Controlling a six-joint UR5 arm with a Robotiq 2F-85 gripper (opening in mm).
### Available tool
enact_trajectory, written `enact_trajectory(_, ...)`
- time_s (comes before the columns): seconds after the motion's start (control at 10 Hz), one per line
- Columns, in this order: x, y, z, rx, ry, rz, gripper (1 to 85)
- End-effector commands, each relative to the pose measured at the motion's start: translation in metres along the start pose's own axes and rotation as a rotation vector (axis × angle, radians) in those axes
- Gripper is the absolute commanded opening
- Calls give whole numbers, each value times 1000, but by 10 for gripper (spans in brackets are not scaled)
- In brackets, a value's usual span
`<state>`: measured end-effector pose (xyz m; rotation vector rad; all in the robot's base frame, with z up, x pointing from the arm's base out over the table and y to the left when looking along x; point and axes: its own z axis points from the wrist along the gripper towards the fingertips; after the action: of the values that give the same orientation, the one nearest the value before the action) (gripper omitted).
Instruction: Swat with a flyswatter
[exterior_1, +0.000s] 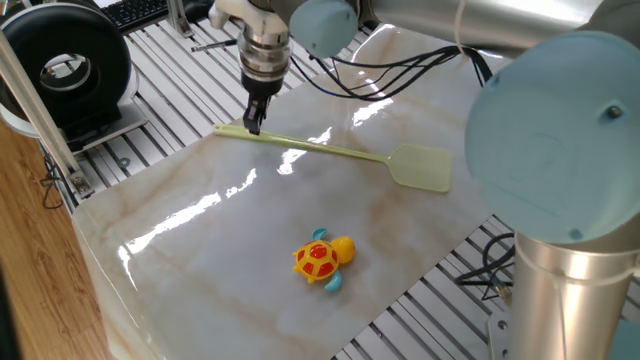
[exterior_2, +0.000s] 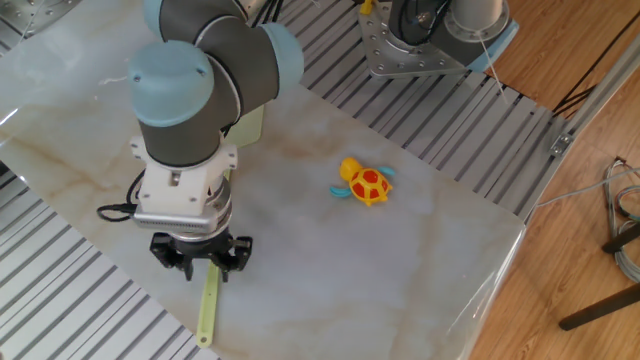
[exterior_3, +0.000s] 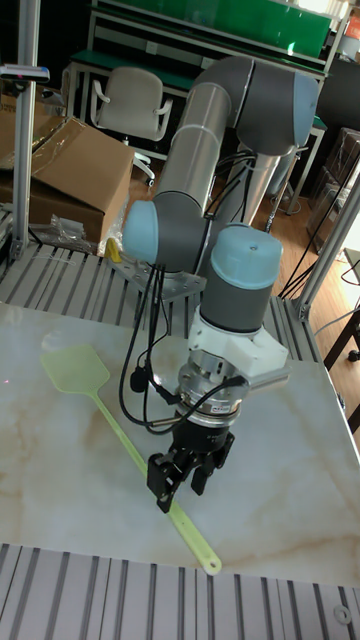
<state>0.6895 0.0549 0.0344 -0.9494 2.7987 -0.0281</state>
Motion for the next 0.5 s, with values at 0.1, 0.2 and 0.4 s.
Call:
enact_trajectory(0.1,13,-15,-39,10,10,-35,467)
enact_trajectory(0.2,14,-12,-51,-5,-3,-16,360)
enact_trajectory(0.4,20,-24,-60,11,-14,5,13)
